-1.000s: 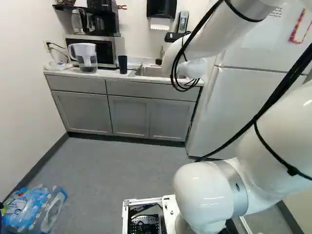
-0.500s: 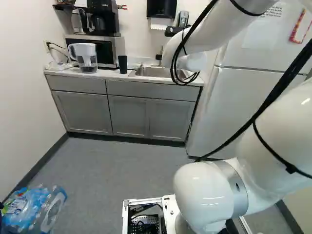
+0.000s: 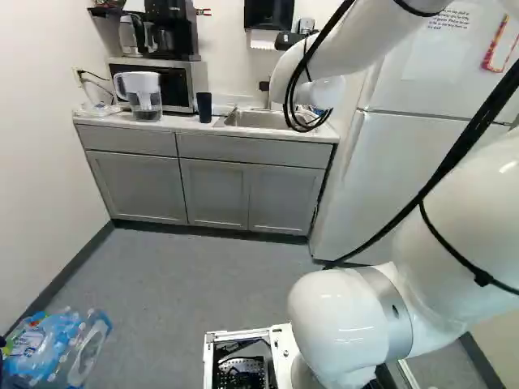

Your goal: Rinse the cup and place it in the tray

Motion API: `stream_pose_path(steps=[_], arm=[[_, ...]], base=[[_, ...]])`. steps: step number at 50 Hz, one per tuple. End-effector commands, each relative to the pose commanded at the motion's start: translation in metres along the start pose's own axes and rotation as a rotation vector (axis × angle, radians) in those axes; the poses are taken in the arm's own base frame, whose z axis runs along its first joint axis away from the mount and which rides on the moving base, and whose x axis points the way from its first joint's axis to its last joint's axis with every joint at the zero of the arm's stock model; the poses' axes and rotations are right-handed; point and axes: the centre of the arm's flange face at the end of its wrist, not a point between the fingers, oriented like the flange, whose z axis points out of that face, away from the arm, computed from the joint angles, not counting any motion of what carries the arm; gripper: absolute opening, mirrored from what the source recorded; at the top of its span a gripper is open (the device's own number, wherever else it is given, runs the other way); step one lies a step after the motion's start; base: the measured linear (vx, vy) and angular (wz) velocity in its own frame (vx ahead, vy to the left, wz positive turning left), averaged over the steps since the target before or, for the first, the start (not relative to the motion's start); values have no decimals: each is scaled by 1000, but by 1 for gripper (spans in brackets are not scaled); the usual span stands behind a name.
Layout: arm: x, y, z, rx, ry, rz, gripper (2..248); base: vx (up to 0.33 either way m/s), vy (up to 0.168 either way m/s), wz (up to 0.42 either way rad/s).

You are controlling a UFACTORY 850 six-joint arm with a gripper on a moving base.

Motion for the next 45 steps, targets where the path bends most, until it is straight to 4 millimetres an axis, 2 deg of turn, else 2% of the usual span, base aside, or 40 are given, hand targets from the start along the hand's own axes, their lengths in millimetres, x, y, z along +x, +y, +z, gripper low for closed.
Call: stream_pose_path(steps=[18, 45], arm=[[20, 0, 3, 0, 37, 0, 247], [20, 0, 4, 0, 37, 0, 247]], base=[[0, 0, 0], [0, 0, 0]])
